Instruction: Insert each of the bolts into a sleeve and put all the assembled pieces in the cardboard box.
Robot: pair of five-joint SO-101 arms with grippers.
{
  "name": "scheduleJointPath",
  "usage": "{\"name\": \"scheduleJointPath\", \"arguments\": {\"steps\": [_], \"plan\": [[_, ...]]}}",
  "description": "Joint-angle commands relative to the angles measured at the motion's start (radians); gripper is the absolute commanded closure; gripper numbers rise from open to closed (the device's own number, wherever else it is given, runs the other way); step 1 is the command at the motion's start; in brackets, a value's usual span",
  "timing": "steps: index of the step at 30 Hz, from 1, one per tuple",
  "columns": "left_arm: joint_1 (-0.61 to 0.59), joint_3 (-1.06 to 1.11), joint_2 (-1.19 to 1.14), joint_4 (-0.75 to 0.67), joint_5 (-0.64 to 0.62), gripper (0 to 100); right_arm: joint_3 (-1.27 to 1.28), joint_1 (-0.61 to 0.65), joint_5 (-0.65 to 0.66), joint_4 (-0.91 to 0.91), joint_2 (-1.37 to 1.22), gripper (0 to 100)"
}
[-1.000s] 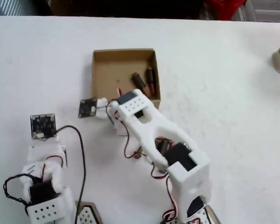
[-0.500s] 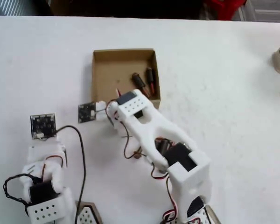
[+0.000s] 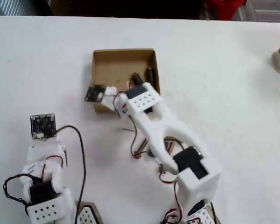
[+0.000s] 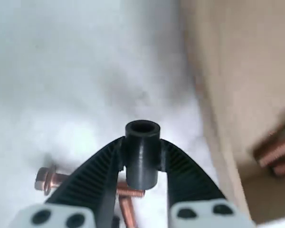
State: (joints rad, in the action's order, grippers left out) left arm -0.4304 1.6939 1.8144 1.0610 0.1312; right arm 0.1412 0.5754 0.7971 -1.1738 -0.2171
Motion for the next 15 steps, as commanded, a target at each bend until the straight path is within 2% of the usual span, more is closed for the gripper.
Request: {"name": "scheduleJointPath", "arguments": {"steps": [1,7,15], "plan": [[-0.005,0.000,0.010,-0.031,0.006,98,-0.025,-0.061,-0.118,-0.058,0.134,98.1],[-0.005,0.000,0.010,-0.034,0.003,98,-0.025,-0.200,-0.299,-0.191,0.206,98.1],[0.054,-0.002,0.010,-0.034,-0.002,98,0.175,-0.351,-0.338,-0.134,0.274,98.1]]}}
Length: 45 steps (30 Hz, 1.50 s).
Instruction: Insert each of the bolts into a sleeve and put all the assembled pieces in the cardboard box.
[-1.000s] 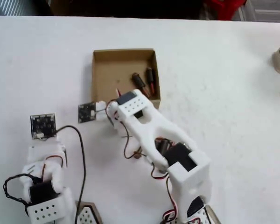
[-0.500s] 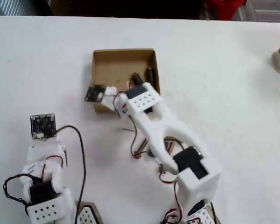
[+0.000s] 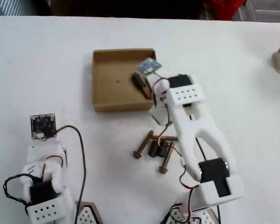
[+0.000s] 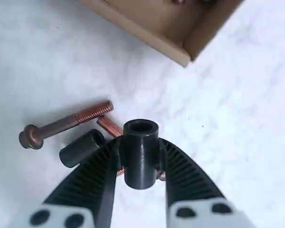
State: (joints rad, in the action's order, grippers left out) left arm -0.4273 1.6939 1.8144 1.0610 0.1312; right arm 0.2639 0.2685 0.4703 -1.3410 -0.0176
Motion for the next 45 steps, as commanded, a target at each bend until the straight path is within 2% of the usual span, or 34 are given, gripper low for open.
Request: {"name": "scheduleJointPath", "arguments": {"steps": [1,3,8,12,19,26,30,34,39,45], "plan": [[0.065,-0.002,0.010,-0.034,-0.002,98,0.087,-0.059,-0.012,0.045,0.093,98.1],[0.101,-0.002,0.010,-0.034,-0.012,98,0.153,-0.094,-0.012,0.067,0.136,98.1],[0.197,-0.002,0.010,-0.081,-0.152,98,0.282,-0.166,-0.012,0.094,0.260,98.1],[0.317,-0.002,0.010,-0.078,-0.173,98,0.361,-0.199,-0.012,0.104,0.346,98.1],[0.332,-0.005,0.010,-0.084,-0.175,98,0.431,-0.278,-0.012,0.136,0.398,98.1],[0.372,-0.100,-0.008,-0.071,-0.230,98,0.434,-0.283,-0.012,0.151,0.397,98.1],[0.423,-0.192,-0.179,-0.097,-0.242,98,0.436,-0.283,-0.012,0.151,0.395,98.1],[0.463,-0.353,-0.496,-0.164,-0.290,98,0.436,-0.283,-0.012,0.159,0.395,98.1],[0.590,-0.529,-0.866,-0.229,-0.368,98,0.482,-0.285,-0.012,0.228,0.395,98.1],[0.748,-0.635,-1.101,-0.278,-0.454,98,0.511,-0.288,-0.006,0.259,0.395,98.1]]}}
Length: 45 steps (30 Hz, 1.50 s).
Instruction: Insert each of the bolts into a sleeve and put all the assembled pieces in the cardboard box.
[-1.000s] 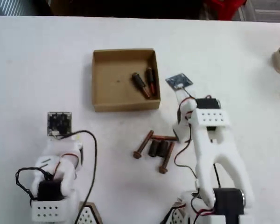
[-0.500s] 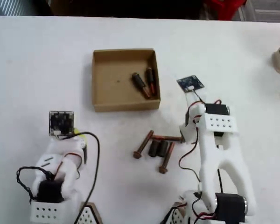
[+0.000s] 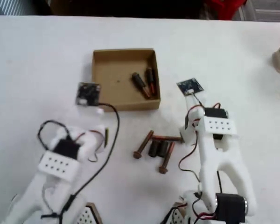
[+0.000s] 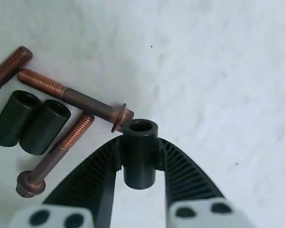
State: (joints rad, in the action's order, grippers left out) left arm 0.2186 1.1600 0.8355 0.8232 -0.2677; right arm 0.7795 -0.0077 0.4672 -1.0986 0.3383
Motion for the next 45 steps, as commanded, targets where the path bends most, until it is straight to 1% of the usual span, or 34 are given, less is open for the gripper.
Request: {"name": "scheduleJointPath", "arguments": {"steps": [1,3,5,9,11,13,19,21,29,35,38,40,45], "plan": [[0.134,-0.109,-0.143,-0.044,-0.068,98,-0.005,-0.019,-0.003,0.016,0.039,98.1],[0.208,-0.118,-0.170,-0.061,-0.101,98,-0.008,-0.039,-0.005,0.022,0.039,98.1],[0.291,-0.114,-0.180,-0.107,-0.163,98,-0.008,-0.053,-0.005,0.030,0.039,98.1],[0.455,-0.081,-0.185,-0.264,-0.321,98,-0.009,-0.053,-0.003,0.030,0.039,98.1],[0.513,-0.052,-0.189,-0.350,-0.353,98,-0.009,-0.053,-0.002,0.030,0.039,98.1],[0.538,-0.038,-0.222,-0.397,-0.353,98,-0.008,-0.053,-0.002,0.030,0.039,98.1],[0.542,-0.040,-0.450,-0.489,-0.356,98,-0.008,-0.050,-0.002,0.030,0.039,98.1],[0.539,-0.068,-0.509,-0.491,-0.358,98,-0.008,-0.051,-0.002,0.030,0.039,98.1],[0.518,-0.166,-0.654,-0.302,-0.350,98,-0.008,-0.051,-0.002,0.035,0.039,98.1],[0.424,-0.196,-0.674,-0.209,-0.348,98,-0.006,-0.051,-0.002,0.035,0.039,98.1],[0.378,-0.201,-0.674,-0.163,-0.293,98,-0.005,-0.051,-0.002,0.035,0.039,98.1],[0.348,-0.201,-0.671,-0.135,-0.281,98,-0.005,-0.051,-0.002,0.035,0.039,98.1],[0.249,-0.201,-0.668,-0.121,-0.279,98,-0.005,-0.050,-0.002,0.035,0.039,98.1]]}}
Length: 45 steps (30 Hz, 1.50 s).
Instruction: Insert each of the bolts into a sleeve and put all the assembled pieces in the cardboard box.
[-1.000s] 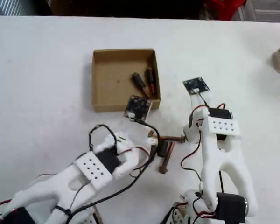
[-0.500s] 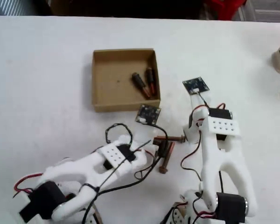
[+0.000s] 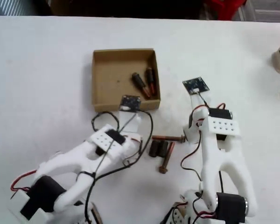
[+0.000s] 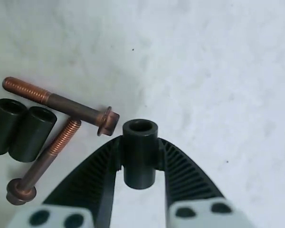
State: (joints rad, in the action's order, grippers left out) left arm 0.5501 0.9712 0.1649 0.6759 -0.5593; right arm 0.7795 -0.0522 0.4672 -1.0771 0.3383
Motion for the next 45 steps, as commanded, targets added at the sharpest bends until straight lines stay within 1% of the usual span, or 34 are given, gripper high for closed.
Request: {"name": "scheduleJointPath", "arguments": {"steps": [1,4,6,10,13,16,20,22,24,26,29,35,38,41,45], "plan": [[-0.101,-0.014,0.002,0.026,0.012,98,-0.005,-0.005,-0.002,0.013,0.039,98.1],[-0.150,-0.028,0.002,0.032,0.012,98,-0.005,-0.004,-0.002,0.013,0.039,98.1],[-0.168,-0.048,0.002,0.071,0.012,98,-0.005,-0.004,-0.002,0.013,0.039,98.1],[-0.165,-0.097,0.002,0.172,0.018,98,-0.005,-0.004,-0.002,0.013,0.039,98.1],[-0.165,-0.109,0.004,0.210,0.083,98,-0.005,-0.004,-0.002,0.013,0.039,98.1],[-0.163,-0.109,0.013,0.247,0.098,98,-0.005,-0.004,-0.002,0.013,0.039,98.1],[-0.159,-0.054,0.156,0.249,0.100,98,-0.005,-0.005,0.000,0.013,0.039,98.1],[-0.134,0.020,0.282,0.216,0.101,98,-0.005,-0.005,0.000,0.013,0.039,98.1],[-0.096,0.095,0.403,0.201,0.132,98,-0.005,-0.005,0.000,0.013,0.039,98.1],[-0.076,0.133,0.466,0.199,0.143,98,-0.005,-0.005,0.000,0.013,0.039,98.1],[-0.114,0.132,0.424,0.195,0.137,98,-0.005,-0.004,0.000,0.013,0.039,98.1],[-0.188,0.051,0.147,0.123,0.132,98,-0.003,-0.004,0.000,0.010,0.039,98.1],[-0.237,-0.014,0.027,0.123,0.129,98,-0.003,-0.005,0.000,0.010,0.039,98.1],[-0.308,-0.063,-0.028,0.124,0.095,98,-0.003,-0.007,0.000,0.010,0.039,98.1],[-0.386,-0.094,-0.031,0.124,0.084,98,-0.003,-0.007,0.000,0.010,0.039,98.1]]}}
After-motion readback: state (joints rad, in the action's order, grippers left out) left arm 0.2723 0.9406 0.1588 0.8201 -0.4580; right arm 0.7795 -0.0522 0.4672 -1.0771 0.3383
